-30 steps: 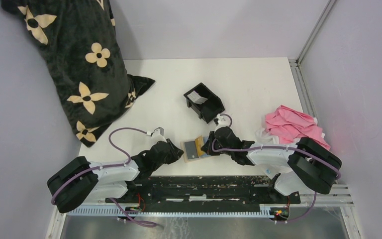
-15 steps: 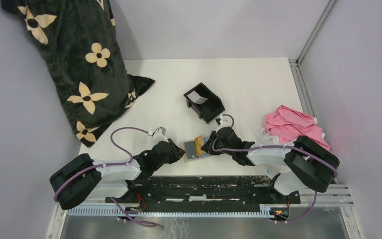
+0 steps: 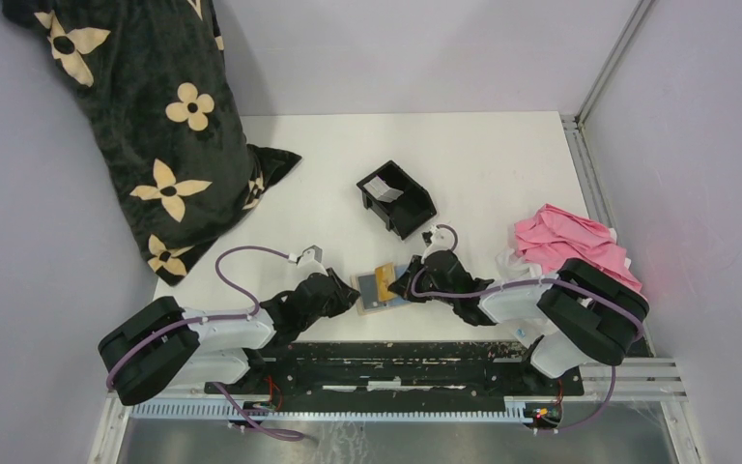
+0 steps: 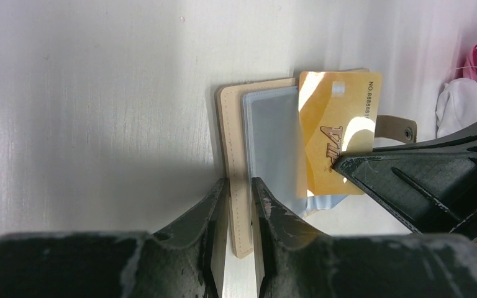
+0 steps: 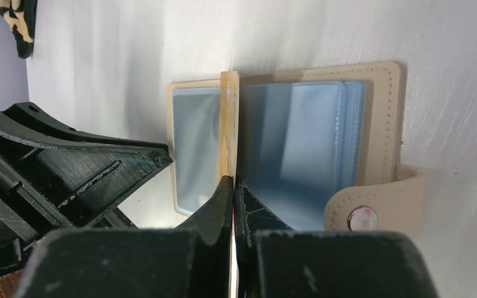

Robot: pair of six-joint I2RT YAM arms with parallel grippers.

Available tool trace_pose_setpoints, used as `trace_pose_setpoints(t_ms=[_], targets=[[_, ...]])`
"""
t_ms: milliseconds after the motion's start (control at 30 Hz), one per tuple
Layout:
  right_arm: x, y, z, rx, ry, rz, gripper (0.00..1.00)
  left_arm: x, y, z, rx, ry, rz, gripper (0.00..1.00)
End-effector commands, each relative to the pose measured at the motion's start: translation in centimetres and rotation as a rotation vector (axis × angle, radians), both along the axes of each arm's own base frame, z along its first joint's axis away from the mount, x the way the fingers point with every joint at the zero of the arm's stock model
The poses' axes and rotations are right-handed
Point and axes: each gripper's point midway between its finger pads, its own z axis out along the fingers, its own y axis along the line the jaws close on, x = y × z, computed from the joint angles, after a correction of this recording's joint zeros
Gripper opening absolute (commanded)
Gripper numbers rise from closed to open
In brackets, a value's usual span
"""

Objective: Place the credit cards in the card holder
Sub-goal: Insert the credit card into the card holder.

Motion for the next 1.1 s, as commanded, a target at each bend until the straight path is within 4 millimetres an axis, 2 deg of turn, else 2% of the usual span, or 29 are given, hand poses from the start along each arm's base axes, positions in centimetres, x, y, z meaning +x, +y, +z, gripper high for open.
trace_pose_setpoints(t_ms=[0,333,1067], targets=[[-2.6,-2.2,-3.8,-0.098,0.092,0.029,0.01,-0.5,1.1,-1.3,0.034,0.050,0.046,0.28],[-3.4,-3.1,-4.3,-0.086,0.111,0.013,0.01,-0.6,1.3,-1.4,0.035,0.050,0.049,0.28],[-4.8,-2.9,-4.1,-0.084,0.144,0.001,0.01,-0.7,1.5,-1.8,0.057,0.049,0.045,0.27]])
